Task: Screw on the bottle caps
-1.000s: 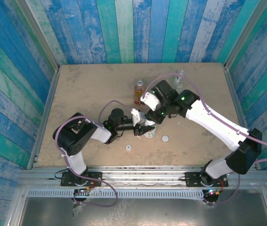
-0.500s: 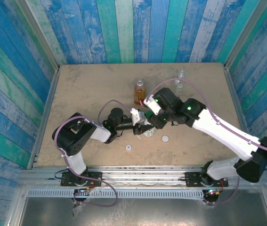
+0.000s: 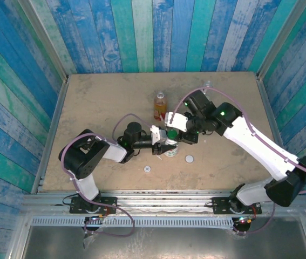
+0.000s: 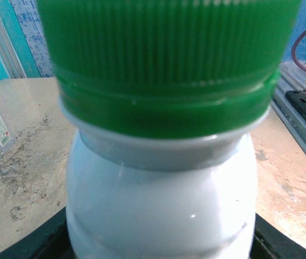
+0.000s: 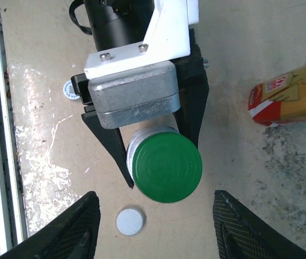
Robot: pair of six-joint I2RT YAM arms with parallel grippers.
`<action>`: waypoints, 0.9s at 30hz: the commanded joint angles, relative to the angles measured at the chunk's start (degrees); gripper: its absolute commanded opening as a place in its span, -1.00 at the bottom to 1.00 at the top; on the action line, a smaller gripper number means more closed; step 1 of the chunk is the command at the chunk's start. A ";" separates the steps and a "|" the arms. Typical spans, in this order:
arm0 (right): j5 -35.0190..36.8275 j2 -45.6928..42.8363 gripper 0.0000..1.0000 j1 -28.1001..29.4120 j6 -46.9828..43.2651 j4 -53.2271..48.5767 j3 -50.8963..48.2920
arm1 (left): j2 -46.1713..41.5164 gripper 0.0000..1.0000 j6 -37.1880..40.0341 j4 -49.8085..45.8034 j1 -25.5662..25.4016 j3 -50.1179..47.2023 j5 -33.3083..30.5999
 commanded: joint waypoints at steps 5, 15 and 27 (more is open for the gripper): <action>-1.05 6.59 0.09 -0.29 -3.75 -7.26 6.60 | -1.03 0.04 1.55 -8.33 0.10 -0.66 1.50; -0.79 10.01 -0.14 -0.48 -4.51 -8.77 7.80 | -0.88 0.04 1.64 -8.91 0.09 -0.44 2.12; 3.19 11.37 -0.83 -0.49 15.61 -6.02 9.79 | -0.43 -0.02 -3.61 -3.07 0.04 -1.67 -3.33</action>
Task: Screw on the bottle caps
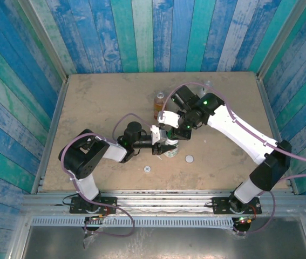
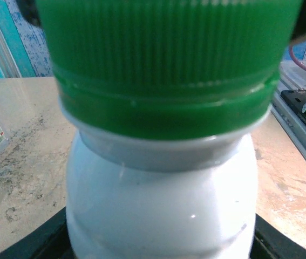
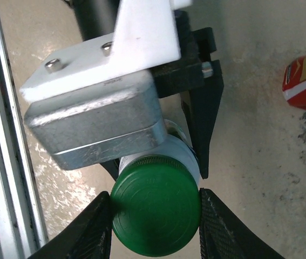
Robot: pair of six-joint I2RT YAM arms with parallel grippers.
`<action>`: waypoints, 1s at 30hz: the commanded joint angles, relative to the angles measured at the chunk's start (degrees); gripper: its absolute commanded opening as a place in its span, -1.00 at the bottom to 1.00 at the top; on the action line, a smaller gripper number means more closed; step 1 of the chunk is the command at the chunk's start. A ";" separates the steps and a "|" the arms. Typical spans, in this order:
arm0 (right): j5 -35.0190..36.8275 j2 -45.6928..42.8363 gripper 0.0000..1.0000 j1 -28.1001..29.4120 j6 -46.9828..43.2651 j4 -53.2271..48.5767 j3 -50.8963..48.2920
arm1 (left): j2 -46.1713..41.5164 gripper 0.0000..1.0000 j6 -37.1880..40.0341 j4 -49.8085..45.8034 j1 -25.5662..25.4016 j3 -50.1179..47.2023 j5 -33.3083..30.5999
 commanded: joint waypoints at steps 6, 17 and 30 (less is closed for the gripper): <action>14.12 -0.81 -0.98 4.96 32.98 0.14 -2.08 | -0.46 -0.03 -2.74 -2.83 0.02 -2.13 -7.36; 28.52 -2.93 -0.99 7.21 54.61 -2.55 -0.95 | -0.99 -0.04 -3.15 -0.80 -0.03 -3.20 -10.21; 8.83 -8.19 -0.99 -1.84 40.10 5.37 -3.90 | -0.52 0.76 -5.85 4.80 -0.06 -4.25 -5.31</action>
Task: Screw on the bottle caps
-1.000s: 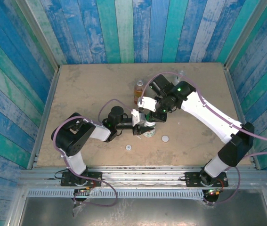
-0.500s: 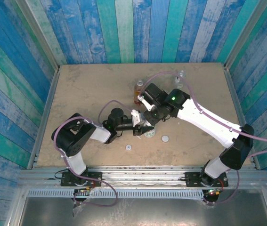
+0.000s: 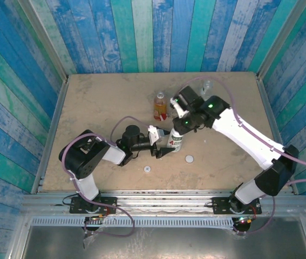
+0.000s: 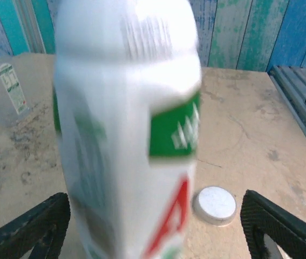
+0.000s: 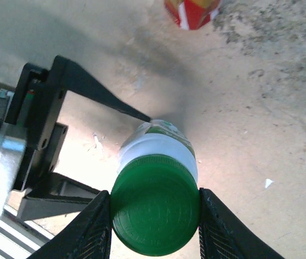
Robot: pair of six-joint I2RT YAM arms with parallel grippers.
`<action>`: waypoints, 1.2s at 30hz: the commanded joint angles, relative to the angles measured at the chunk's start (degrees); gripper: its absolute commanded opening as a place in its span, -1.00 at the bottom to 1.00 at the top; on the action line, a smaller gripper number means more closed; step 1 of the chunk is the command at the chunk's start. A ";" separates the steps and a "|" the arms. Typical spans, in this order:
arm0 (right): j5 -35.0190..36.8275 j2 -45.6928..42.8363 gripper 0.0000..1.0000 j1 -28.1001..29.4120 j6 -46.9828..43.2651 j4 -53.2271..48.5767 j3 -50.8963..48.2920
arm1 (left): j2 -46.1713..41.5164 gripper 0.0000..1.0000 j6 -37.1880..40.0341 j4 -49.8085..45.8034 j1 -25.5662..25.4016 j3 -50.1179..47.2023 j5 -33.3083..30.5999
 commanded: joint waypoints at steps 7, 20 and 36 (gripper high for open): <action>-15.88 -4.58 -0.99 -4.71 -4.55 4.65 -4.90 | -0.72 0.93 -2.95 5.56 0.04 -1.56 0.82; -26.04 -1.39 -0.98 -6.85 -4.05 6.44 -7.45 | -0.01 0.64 -4.80 6.11 0.06 -0.79 3.11; -35.89 -3.64 -0.89 -7.09 -31.58 4.70 -10.55 | -1.01 0.00 -7.89 4.50 0.08 1.47 11.36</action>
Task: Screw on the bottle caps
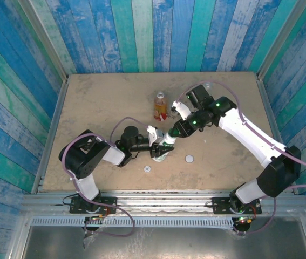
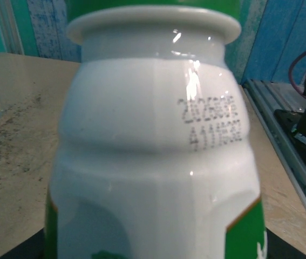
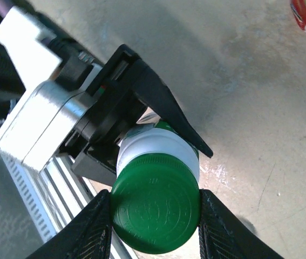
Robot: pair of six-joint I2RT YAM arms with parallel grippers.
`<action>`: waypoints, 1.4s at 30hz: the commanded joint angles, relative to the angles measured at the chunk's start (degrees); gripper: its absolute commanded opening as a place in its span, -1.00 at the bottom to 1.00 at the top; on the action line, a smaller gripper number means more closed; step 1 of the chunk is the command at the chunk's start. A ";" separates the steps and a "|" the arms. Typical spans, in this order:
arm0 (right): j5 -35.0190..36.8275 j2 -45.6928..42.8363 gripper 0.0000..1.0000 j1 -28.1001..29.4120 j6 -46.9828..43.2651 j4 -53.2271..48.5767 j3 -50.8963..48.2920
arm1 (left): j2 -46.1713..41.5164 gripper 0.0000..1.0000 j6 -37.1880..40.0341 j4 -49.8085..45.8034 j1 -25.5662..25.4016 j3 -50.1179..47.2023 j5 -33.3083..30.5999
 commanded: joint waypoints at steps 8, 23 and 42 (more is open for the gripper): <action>-7.66 -5.70 -0.76 0.72 -40.38 -4.71 -2.75 | -4.09 -0.06 -1.70 -5.04 -0.11 5.65 12.94; 17.48 -10.87 0.56 0.65 14.51 8.90 1.41 | -3.55 -0.06 2.16 -1.71 -0.05 4.44 -8.62; 15.80 5.14 0.38 0.69 32.85 -8.48 16.84 | -1.67 -0.03 11.75 -9.42 -0.06 8.48 -18.97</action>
